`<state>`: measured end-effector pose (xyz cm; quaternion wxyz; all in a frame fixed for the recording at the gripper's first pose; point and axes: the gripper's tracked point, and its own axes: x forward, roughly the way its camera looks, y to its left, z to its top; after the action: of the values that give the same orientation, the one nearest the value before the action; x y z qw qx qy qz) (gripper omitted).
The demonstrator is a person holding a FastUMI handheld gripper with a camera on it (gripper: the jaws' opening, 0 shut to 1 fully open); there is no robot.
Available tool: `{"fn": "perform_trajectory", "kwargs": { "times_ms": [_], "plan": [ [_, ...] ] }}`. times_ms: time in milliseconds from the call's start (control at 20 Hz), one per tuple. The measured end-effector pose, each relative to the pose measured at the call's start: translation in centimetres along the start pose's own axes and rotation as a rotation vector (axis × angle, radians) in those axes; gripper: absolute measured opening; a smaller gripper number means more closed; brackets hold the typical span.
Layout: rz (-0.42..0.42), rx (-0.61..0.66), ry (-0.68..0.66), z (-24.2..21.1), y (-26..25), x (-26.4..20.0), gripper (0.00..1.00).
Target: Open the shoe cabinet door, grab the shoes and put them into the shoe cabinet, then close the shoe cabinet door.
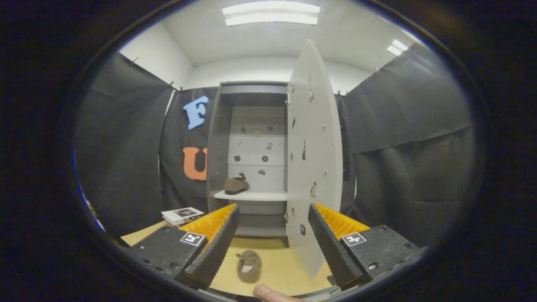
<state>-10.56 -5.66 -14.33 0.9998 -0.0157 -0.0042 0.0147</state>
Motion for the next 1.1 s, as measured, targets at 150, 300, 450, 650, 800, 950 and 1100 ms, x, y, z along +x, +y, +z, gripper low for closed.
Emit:
{"fn": "perform_trajectory", "kwargs": {
  "times_ms": [150, 300, 450, 650, 800, 950, 1100],
  "plan": [
    [0.017, -0.019, 0.032, -4.5, 2.8, 2.5, 1.00],
    [0.064, -0.050, 0.116, -9.9, 5.8, 5.5, 1.00],
    [0.109, -0.071, 0.195, -14.8, 8.1, 7.8, 1.00],
    [0.106, -0.088, 0.305, -21.4, 9.5, 10.9, 1.00],
    [0.113, -0.073, 0.415, -26.4, 10.3, 12.6, 1.00],
    [0.127, -0.057, 0.521, -30.8, 10.9, 13.6, 1.00],
    [0.150, -0.032, 0.640, -34.5, 11.7, 14.0, 0.94]
  ]
}}
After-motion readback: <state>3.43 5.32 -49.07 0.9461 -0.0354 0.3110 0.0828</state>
